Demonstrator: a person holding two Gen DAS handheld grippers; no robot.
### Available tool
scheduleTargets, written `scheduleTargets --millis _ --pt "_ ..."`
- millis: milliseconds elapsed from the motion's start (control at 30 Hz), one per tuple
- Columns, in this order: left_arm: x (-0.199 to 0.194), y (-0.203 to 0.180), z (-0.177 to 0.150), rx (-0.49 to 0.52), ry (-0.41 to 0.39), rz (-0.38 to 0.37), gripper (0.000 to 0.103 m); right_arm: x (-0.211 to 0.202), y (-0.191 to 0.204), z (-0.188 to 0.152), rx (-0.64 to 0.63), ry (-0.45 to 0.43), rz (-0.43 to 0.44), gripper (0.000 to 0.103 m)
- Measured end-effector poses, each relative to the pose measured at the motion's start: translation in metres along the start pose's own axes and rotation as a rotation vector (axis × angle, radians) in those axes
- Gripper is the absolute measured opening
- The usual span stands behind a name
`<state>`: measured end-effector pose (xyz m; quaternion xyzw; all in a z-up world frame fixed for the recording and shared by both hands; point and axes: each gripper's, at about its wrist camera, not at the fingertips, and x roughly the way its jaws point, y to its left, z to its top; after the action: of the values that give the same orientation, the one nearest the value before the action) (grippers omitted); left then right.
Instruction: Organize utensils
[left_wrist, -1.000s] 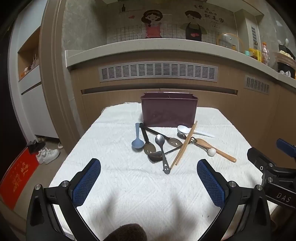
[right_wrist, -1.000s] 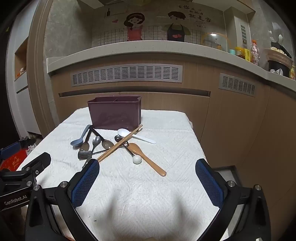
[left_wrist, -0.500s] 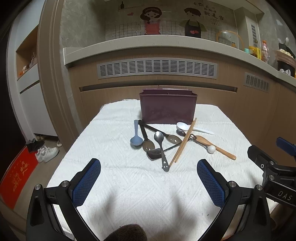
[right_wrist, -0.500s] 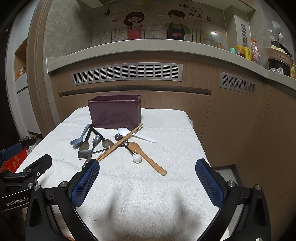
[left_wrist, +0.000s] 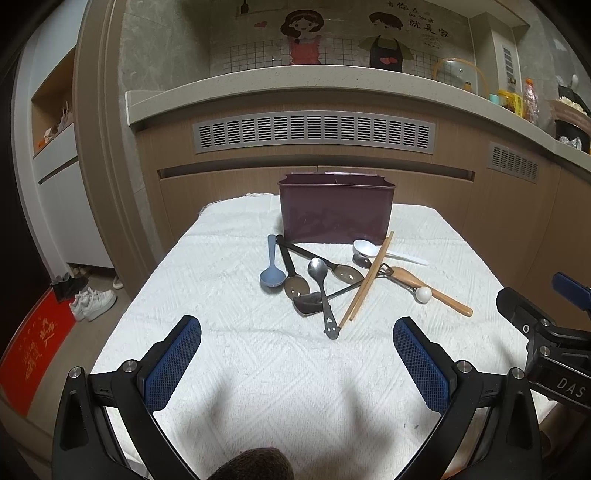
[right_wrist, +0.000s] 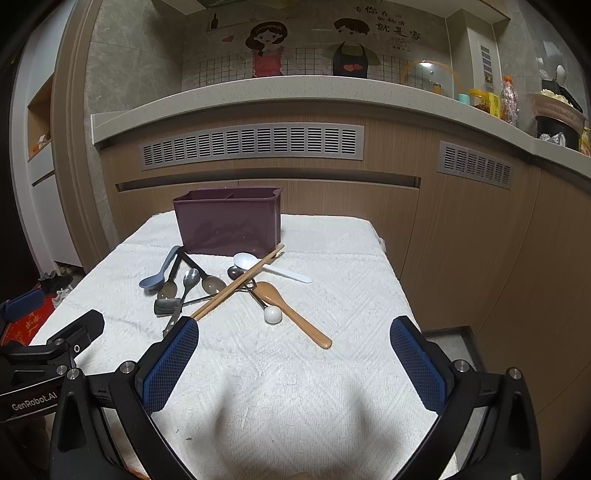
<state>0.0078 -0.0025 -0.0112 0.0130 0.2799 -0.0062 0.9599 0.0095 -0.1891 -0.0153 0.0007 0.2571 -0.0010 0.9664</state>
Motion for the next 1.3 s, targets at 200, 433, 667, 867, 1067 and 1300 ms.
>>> scheduleTargets --millis 200,433,667,867,1067,1300 --pt "-0.0002 0.0009 0.0002 0.002 0.001 -0.002 0.103 -0.0004 -0.0005 0.0009 0.001 0.001 0.0 0.103" --pt "-0.0003 0.001 0.0003 0.002 0.001 -0.002 0.103 -0.0001 -0.0006 0.0007 0.002 0.002 0.0 0.103" --pt "-0.0005 0.0013 -0.0002 0.002 0.002 -0.002 0.103 0.0 -0.0006 0.0009 0.002 0.004 0.002 0.103" --pt "-0.0009 0.0019 -0.0006 0.001 0.002 -0.001 0.103 0.001 -0.001 0.0006 0.006 0.008 0.004 0.103" --pt "-0.0011 0.0022 -0.0005 0.001 0.003 -0.002 0.103 0.0013 -0.0012 0.0004 0.006 0.009 0.004 0.103" --pt "-0.0016 0.0033 -0.0017 -0.001 0.004 0.0 0.103 0.0016 -0.0013 0.0001 0.007 0.01 0.005 0.103"
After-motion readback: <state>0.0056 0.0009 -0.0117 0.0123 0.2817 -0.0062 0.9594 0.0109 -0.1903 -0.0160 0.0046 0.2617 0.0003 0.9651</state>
